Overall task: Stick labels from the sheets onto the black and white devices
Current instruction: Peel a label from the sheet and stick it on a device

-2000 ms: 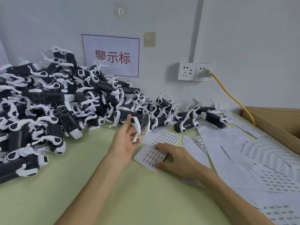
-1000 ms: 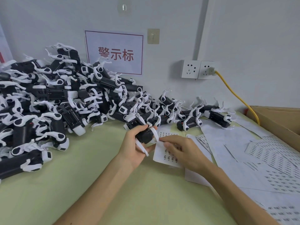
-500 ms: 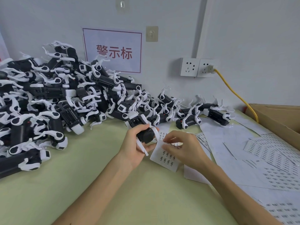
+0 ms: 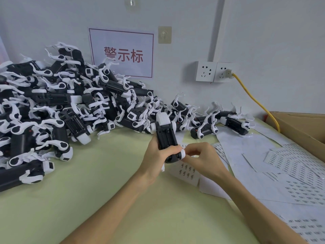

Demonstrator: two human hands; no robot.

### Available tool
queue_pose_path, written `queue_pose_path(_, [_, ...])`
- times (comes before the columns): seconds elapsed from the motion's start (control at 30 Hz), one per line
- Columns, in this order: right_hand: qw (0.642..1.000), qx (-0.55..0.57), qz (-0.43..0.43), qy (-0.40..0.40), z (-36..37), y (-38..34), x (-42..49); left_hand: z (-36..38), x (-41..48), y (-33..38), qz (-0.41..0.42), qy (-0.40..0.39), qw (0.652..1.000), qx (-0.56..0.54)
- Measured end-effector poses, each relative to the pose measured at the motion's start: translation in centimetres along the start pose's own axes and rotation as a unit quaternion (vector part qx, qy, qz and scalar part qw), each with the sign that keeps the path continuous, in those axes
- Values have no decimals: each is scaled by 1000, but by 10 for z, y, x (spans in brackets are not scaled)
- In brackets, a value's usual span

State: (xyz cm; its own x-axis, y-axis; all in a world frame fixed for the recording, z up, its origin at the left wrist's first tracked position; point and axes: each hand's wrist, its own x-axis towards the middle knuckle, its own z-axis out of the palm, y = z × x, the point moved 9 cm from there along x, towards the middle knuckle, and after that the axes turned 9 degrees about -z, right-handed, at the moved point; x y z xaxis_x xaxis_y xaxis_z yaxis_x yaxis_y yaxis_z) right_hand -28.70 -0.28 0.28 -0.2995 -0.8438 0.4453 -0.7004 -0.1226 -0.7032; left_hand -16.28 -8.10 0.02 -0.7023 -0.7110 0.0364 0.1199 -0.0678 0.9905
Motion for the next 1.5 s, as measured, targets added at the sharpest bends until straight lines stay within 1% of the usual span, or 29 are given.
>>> queue_pose_path(0.17, [996, 68, 49, -11, 1, 3, -2, 1, 0, 3, 24, -6, 1000, 16])
queue_pose_path(0.27, [991, 105, 79, -8, 0, 8, -2, 6, -3, 5, 34, -37, 999, 20])
queue_pose_path(0.5, [980, 156, 118, -37, 5, 12, -3, 14, -10, 10, 65, -91, 993, 35])
queue_pose_path(0.6, [981, 150, 111, -48, 4, 14, -2, 16, -11, 11, 74, -103, 991, 38])
queue_pose_path(0.73, [982, 152, 97, -61, 5, 12, -1, 11, -10, 13, 85, -97, 991, 28])
queue_pose_path(0.87, [979, 194, 53, -44, 0, -1, 1, 0, -4, 19, 85, -72, 993, -23])
queue_pose_path(0.97, [976, 210, 28, -50, -1, -10, 1, -8, -2, 22, 90, -68, 993, -42])
queue_pose_path(1.1, [973, 214, 34, -74, 3, -13, -1, -4, -3, 22, 88, -86, 992, -28])
queue_pose_path(1.33, [963, 235, 78, -109, 7, -11, -6, -2, -3, 20, 79, -104, 991, -42])
queue_pose_path(1.5, [959, 242, 68, -135, 9, -13, -7, -2, -6, 23, 87, -112, 989, -40])
